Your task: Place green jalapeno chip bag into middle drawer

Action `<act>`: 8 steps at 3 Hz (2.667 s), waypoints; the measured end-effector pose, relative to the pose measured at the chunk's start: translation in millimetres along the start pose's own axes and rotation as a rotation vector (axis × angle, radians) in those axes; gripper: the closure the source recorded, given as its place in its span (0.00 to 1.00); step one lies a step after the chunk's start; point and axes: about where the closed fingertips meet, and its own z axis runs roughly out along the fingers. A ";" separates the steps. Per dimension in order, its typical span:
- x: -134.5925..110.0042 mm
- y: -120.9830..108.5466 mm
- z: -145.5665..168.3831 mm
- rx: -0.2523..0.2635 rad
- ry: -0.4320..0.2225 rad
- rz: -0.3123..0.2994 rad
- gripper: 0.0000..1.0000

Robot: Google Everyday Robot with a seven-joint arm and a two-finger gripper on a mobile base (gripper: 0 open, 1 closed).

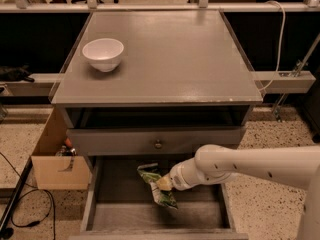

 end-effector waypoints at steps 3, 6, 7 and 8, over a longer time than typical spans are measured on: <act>46.6 -6.0 67.6 -0.047 0.084 -0.027 0.96; 46.6 -5.9 67.6 -0.047 0.084 -0.027 0.19; 46.7 -5.9 67.7 -0.047 0.085 -0.027 0.00; 46.7 -5.9 67.7 -0.047 0.085 -0.027 0.00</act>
Offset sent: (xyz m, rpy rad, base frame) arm -0.0382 0.0096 -0.0862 -0.0178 0.0522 0.0796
